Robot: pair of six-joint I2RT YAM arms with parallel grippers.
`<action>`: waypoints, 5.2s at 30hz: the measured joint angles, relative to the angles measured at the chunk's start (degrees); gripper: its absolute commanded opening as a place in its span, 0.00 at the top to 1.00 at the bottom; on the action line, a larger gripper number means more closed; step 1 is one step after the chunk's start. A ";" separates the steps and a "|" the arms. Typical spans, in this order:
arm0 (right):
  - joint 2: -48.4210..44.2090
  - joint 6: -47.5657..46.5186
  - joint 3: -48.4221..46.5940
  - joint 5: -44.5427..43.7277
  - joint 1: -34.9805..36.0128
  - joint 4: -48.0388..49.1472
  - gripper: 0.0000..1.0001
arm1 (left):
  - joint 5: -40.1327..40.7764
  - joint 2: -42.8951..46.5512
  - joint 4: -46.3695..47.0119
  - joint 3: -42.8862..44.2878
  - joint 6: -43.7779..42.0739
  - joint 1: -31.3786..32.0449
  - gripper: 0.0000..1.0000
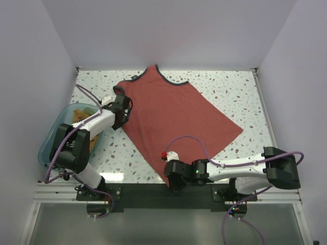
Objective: Fold and stack the tank tops
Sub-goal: Flatten the tank top out, then fold the tank top
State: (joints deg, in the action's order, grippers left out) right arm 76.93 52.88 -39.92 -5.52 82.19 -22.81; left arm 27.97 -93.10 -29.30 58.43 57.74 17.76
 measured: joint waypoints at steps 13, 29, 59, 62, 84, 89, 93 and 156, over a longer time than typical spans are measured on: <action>-0.35 0.02 0.00 -0.90 0.00 -0.35 1.00 | -2.08 0.66 6.60 -8.74 -1.33 -0.02 0.51; -0.33 0.02 0.00 -0.90 0.00 -0.33 1.00 | -6.80 5.31 21.35 -17.03 -3.45 -2.25 0.63; 2.38 -0.28 -2.69 0.98 1.27 1.42 1.00 | -5.64 2.58 18.80 -11.37 -6.27 -7.52 1.00; 4.94 -0.85 -6.10 1.81 1.97 2.71 1.00 | -5.05 3.48 16.70 -9.68 -6.29 -8.63 1.00; -7.56 -6.71 -5.57 0.94 -15.67 -4.02 1.00 | -4.00 -16.90 9.16 22.60 -7.85 -1.01 1.00; -8.09 -9.05 -3.87 0.13 -18.32 -7.48 1.00 | -4.42 -23.08 7.39 29.42 -7.89 1.33 1.00; -8.04 -10.75 -3.82 -1.16 -19.65 -9.73 1.00 | -4.74 -25.94 6.97 32.22 -7.91 2.67 1.00; 17.27 -18.49 -16.48 -12.90 -7.50 -10.97 0.73 | -6.49 -23.37 10.34 20.44 -7.89 -4.33 0.64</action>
State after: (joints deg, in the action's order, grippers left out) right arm 94.19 34.39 -56.40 -18.41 74.70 -33.78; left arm 21.47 -116.46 -18.96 78.87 49.84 13.43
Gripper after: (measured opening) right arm 0.355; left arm 0.381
